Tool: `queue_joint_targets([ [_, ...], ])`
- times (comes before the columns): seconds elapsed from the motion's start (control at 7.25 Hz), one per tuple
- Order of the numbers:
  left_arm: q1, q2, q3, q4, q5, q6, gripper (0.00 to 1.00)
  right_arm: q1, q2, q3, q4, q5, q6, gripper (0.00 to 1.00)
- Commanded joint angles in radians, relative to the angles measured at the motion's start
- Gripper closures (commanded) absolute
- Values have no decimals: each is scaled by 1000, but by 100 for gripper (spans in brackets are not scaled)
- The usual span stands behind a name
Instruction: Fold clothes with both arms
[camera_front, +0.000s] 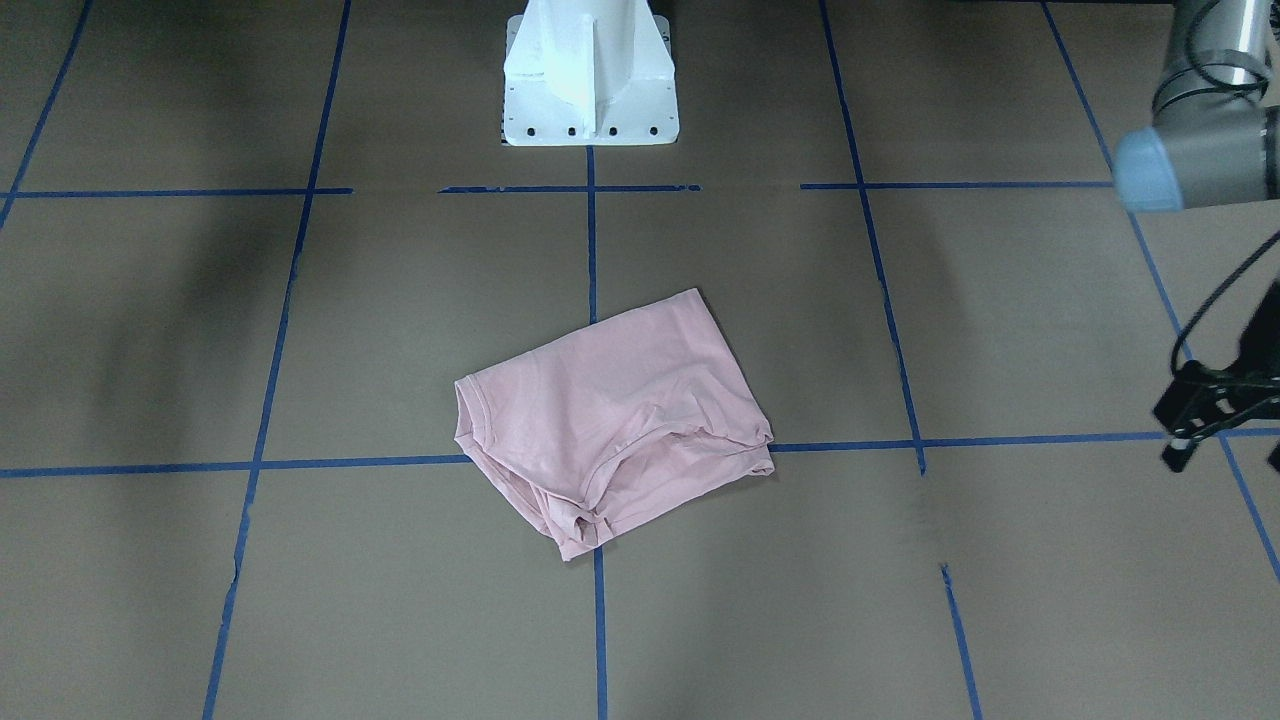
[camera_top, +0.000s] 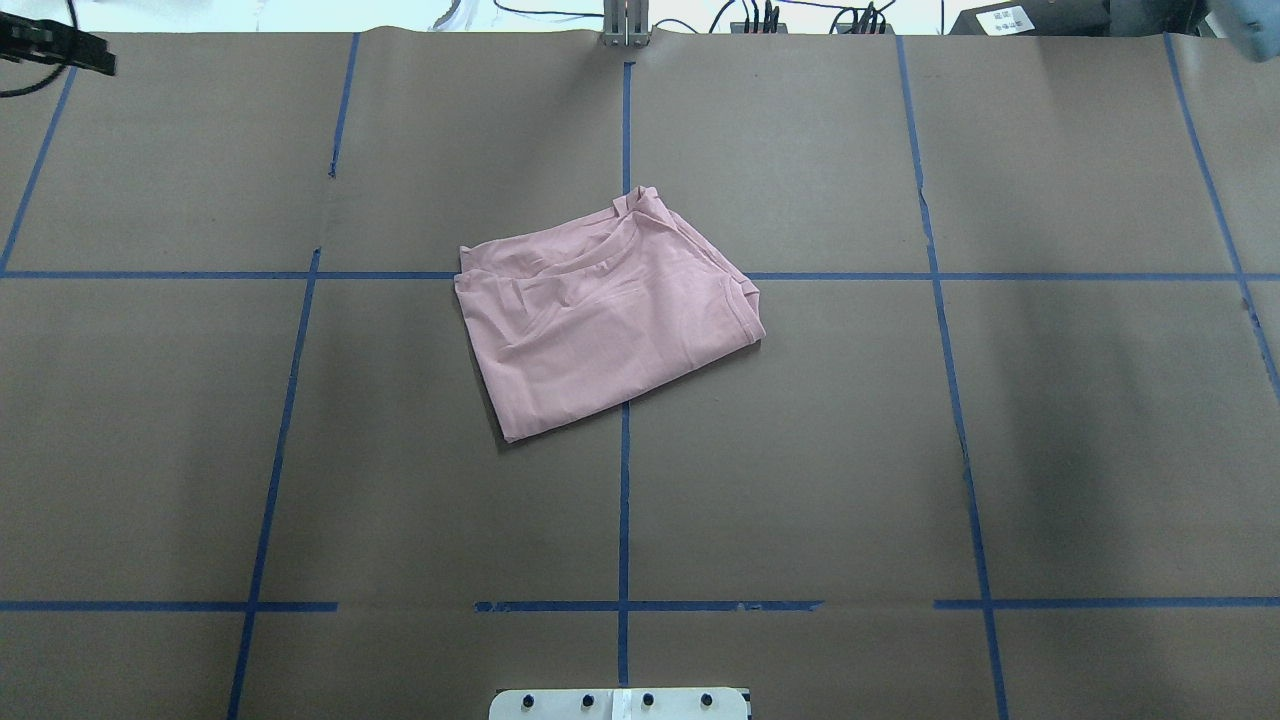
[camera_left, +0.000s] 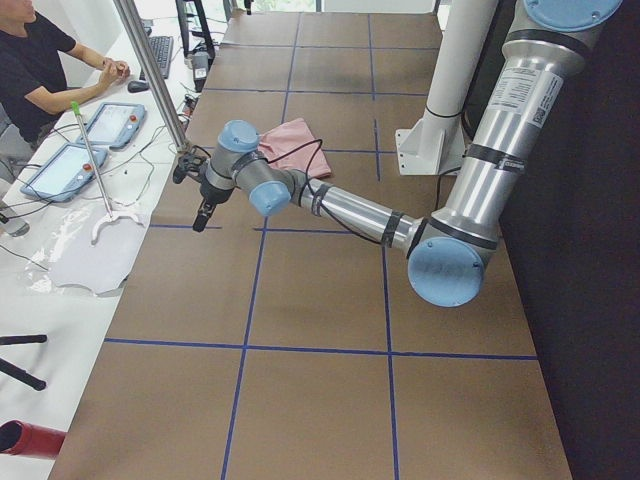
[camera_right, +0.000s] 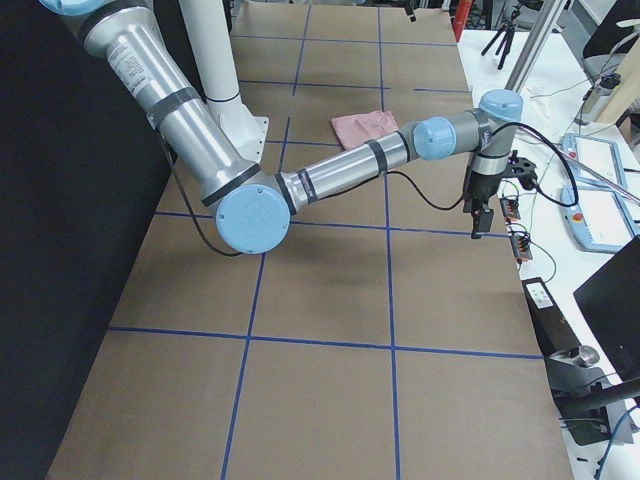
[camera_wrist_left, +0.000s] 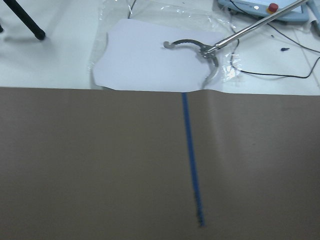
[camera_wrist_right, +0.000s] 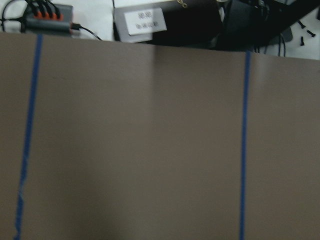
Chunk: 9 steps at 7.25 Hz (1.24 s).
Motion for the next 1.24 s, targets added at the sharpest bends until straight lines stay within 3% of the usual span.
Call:
queue_joint_targets([
  [0.0, -222, 104, -4, 111, -145, 517, 0, 168, -157, 43, -146, 99, -433, 0],
  [0.14, -268, 126, -8, 180, -226, 676, 0, 228, -194, 46, -214, 174, -500, 0],
  [0.28, -276, 207, -50, 190, -230, 683, 0, 271, -245, 88, -239, 249, -509, 0],
  [0.41, -281, 244, -70, 137, -233, 688, 0, 262, -343, 219, -236, 238, -484, 0],
  [0.55, -281, 267, -61, 98, -204, 685, 0, 259, -433, 271, -221, 232, -478, 0],
  [0.69, -275, 377, -53, 89, -196, 690, 0, 259, -492, 293, -155, 232, -478, 0],
  [0.97, -276, 398, -49, 105, -190, 684, 0, 235, -601, 314, 2, 221, -419, 0],
  [1.1, -273, 393, -47, 140, -190, 682, 0, 185, -615, 316, 82, 109, -329, 0],
])
